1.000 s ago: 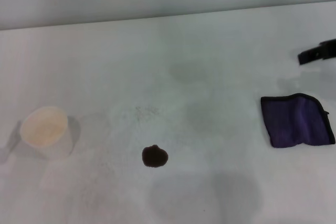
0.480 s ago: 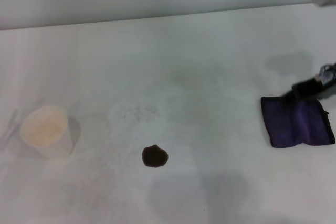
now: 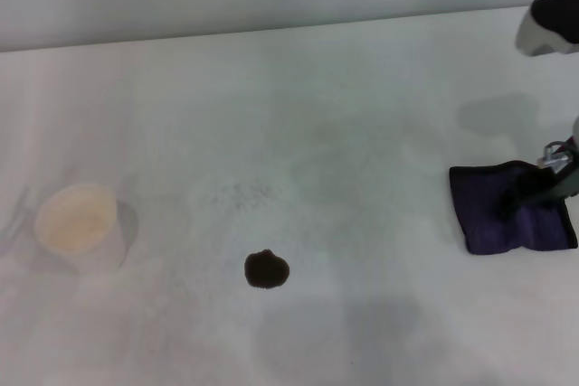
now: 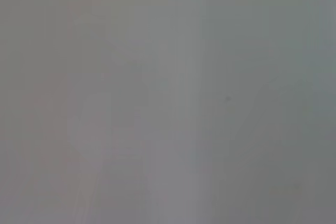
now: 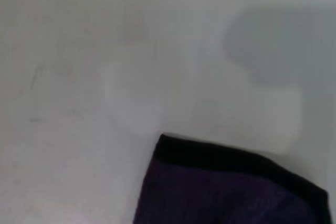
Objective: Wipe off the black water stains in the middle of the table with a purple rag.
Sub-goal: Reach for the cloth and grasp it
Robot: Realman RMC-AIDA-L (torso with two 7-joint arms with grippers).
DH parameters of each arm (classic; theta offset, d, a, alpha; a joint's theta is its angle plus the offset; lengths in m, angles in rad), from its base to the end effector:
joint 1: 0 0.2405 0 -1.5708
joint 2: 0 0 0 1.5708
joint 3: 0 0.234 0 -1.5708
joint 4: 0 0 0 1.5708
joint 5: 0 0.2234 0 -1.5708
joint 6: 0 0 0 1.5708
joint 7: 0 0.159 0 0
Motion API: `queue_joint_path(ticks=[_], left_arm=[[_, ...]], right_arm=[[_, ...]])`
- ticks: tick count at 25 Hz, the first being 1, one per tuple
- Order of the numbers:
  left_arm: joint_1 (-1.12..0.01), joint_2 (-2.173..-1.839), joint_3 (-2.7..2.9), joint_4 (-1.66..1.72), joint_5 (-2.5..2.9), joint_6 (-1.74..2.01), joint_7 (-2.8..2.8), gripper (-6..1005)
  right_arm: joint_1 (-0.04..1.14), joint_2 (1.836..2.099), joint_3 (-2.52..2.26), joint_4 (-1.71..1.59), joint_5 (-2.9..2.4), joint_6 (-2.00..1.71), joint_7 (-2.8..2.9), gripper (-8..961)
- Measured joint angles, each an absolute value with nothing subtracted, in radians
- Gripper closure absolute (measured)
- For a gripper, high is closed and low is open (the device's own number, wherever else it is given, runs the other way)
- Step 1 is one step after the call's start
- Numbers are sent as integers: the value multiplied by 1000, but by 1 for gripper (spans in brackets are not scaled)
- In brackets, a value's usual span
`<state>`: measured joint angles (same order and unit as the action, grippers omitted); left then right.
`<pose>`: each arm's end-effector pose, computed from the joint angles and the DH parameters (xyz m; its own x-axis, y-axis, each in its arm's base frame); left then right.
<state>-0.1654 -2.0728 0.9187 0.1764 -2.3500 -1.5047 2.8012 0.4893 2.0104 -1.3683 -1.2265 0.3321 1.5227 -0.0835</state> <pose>-0.3544 0.2501 0.0281 0.7349 -0.1496 0.6614 0.6183 -0.2529 -0.7442 0.2739 0.3428 0.0320 0.1854 -0.9827 -0.0050 -0.7117 -0.1308 -0.6902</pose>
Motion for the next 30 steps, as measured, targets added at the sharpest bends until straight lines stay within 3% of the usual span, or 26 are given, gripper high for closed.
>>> queue_joint_path(ticks=[14, 30], left_arm=[[-166, -2071, 919, 176, -2358, -1494, 2806, 114], [-167, -2071, 919, 176, -2358, -1492, 2806, 113]], right_arm=[[586, 2013, -1528, -1176, 307, 1521, -11, 364], [626, 2018, -1575, -1103, 252, 1537, 10, 732]])
